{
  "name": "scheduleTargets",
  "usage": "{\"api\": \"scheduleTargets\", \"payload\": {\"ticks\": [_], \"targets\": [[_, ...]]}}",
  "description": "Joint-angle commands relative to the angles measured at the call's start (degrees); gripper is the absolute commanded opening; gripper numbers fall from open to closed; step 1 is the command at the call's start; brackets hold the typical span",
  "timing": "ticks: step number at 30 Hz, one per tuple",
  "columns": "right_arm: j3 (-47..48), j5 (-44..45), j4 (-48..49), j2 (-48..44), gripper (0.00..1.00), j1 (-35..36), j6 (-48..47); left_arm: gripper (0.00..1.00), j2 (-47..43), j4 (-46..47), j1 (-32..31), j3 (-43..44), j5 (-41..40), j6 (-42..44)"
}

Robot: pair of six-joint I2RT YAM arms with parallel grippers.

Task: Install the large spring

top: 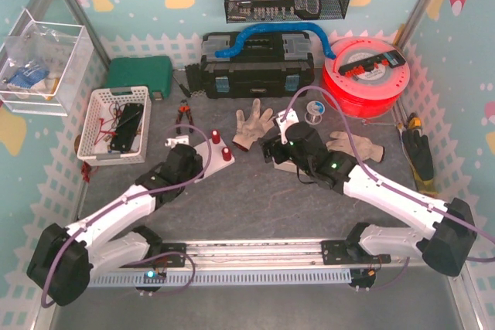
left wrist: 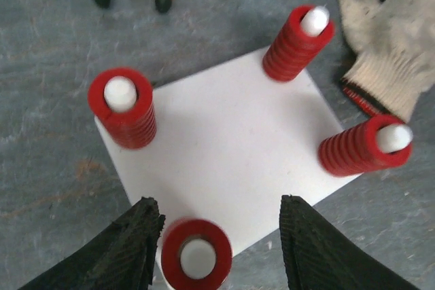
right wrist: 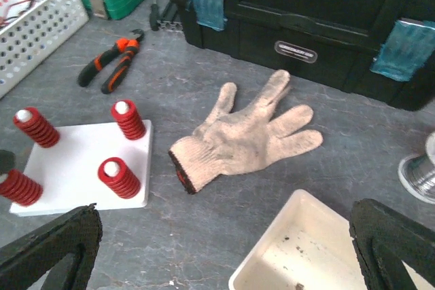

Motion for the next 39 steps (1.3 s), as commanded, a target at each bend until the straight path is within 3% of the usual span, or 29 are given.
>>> {"api": "scheduleTargets", "payload": {"ticks": [1,8,9,10,11,14,16,21,25,31,39], "targets": [[3.81,6.33,-1.80,2.17,0.99,-0.39,3.89,0.53,-1.90,0.79,1.27,5.29,2.22,3.29],[10.23,26.44,-4.60,10.20,0.99,-2.26,3.91,0.70,-0.79,4.40,2.07,13.36,-1.49,6.16],[10.09,28.67,-4.50,11.19,0.99,-3.87,3.80,0.78,-0.33,6.21,2.23,13.69,-1.99,6.98],[9.80,29.35,-4.23,12.28,0.99,-5.81,4.09,0.95,0.44,8.12,2.51,13.79,-1.81,8.02],[9.46,28.35,-3.73,13.24,0.99,-8.32,4.54,0.99,1.27,10.32,2.71,13.64,-1.11,9.96],[7.95,26.52,-1.12,14.80,0.99,-15.85,5.70,0.99,4.71,15.12,3.76,13.29,-1.17,17.49],[5.41,26.82,4.66,14.62,0.99,-19.47,1.58,0.99,6.96,18.92,5.67,12.50,-2.29,23.50],[-1.80,23.67,19.32,13.94,0.99,-27.91,-8.24,0.99,11.72,33.59,16.31,8.78,1.32,27.07],[-9.07,17.27,31.08,13.24,0.99,-33.64,-10.96,0.99,14.68,46.23,20.98,2.91,5.58,32.06],[-17.59,10.98,47.13,14.74,0.99,-37.40,-12.76,0.99,16.86,56.01,25.93,-5.01,10.87,30.78],[-17.65,3.90,56.04,20.91,0.99,-39.85,-17.38,0.99,22.65,68.93,29.35,-8.62,14.67,29.11]]}}
